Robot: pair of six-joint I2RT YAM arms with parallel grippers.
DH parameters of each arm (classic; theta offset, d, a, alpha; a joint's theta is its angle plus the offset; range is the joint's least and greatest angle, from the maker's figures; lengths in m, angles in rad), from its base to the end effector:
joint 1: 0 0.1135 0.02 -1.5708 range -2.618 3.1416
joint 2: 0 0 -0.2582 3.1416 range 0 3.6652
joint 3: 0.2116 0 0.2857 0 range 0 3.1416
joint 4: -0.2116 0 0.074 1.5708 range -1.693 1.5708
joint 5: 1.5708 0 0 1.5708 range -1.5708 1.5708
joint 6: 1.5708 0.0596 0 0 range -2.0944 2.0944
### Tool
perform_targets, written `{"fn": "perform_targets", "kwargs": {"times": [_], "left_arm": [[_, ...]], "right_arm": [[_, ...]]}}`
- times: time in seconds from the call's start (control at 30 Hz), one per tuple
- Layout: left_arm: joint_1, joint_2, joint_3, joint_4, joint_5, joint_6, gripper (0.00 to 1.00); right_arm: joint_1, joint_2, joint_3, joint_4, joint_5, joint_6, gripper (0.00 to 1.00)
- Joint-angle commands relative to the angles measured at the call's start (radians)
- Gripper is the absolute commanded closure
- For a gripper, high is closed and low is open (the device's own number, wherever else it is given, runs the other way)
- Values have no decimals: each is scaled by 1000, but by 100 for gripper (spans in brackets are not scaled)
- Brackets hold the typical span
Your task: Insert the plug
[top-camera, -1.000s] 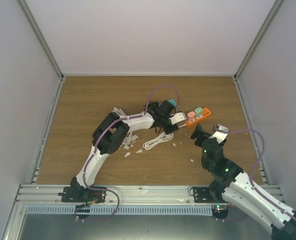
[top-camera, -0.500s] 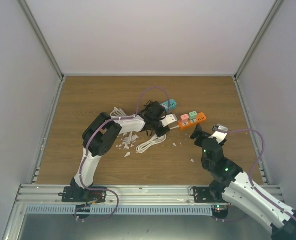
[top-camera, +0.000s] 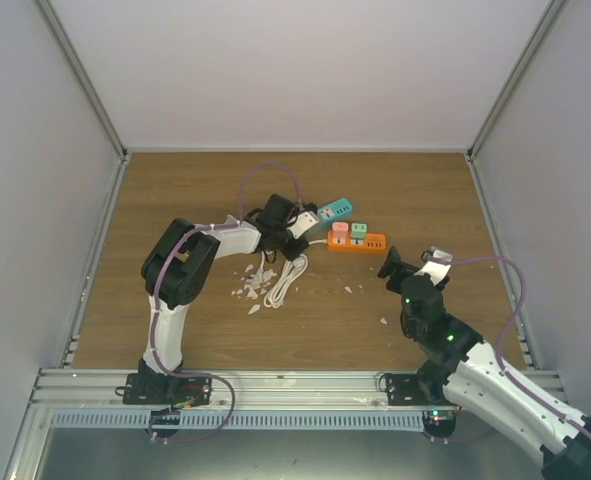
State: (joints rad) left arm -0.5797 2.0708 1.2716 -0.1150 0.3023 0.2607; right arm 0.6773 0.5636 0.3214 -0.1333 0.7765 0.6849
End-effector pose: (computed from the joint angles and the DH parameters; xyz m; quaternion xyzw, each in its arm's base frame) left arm 0.3764 -0.2676 0.0780 0.4261 0.8346 -0.1914 0.2921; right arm 0.1787 0.0901 0.2000 0.2159 0.7643 0.0848 0.6017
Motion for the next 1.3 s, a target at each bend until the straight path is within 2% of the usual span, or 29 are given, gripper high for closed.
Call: {"fn": "perform_targets", "kwargs": {"times": [0.0, 0.2, 0.6, 0.7, 0.8, 0.87, 0.9, 0.93, 0.97, 1.0, 1.17, 1.27], "left_arm": [[39, -13, -28, 0, -23, -52, 94], [49, -24, -58, -7, -30, -127, 94], [53, -151, -258, 62, -112, -259, 93], [53, -181, -286, 70, -124, -258, 82], [50, -210, -292, 71, -124, -259, 78], [41, -236, -291, 70, -132, -258, 67], [35, -253, -291, 68, -141, -259, 58], [24, -271, -293, 66, -160, -258, 43], [11, -295, -294, 70, -178, -258, 9], [-7, -318, -294, 72, -194, -256, 3], [-122, -418, -274, 93, -229, -209, 1], [-173, -464, -277, 128, -175, -192, 1]], "right_arm": [[-6, 3, 1, 30, 11, -5, 0], [-6, 19, 1, 38, 6, -8, 0], [-6, 37, -5, 64, -23, -8, 0], [-7, 45, -2, 67, -33, -10, 0], [-5, 45, 1, 60, -36, -9, 0], [-5, 41, 2, 55, -35, -8, 0], [-5, 38, 0, 54, -34, -8, 0], [-5, 37, 0, 52, -32, -8, 0], [-5, 35, -1, 54, -32, -8, 0], [-6, 35, 0, 54, -33, -8, 1], [-6, 47, 0, 64, -41, -11, 0], [-6, 51, 3, 57, -34, -9, 1]]}}
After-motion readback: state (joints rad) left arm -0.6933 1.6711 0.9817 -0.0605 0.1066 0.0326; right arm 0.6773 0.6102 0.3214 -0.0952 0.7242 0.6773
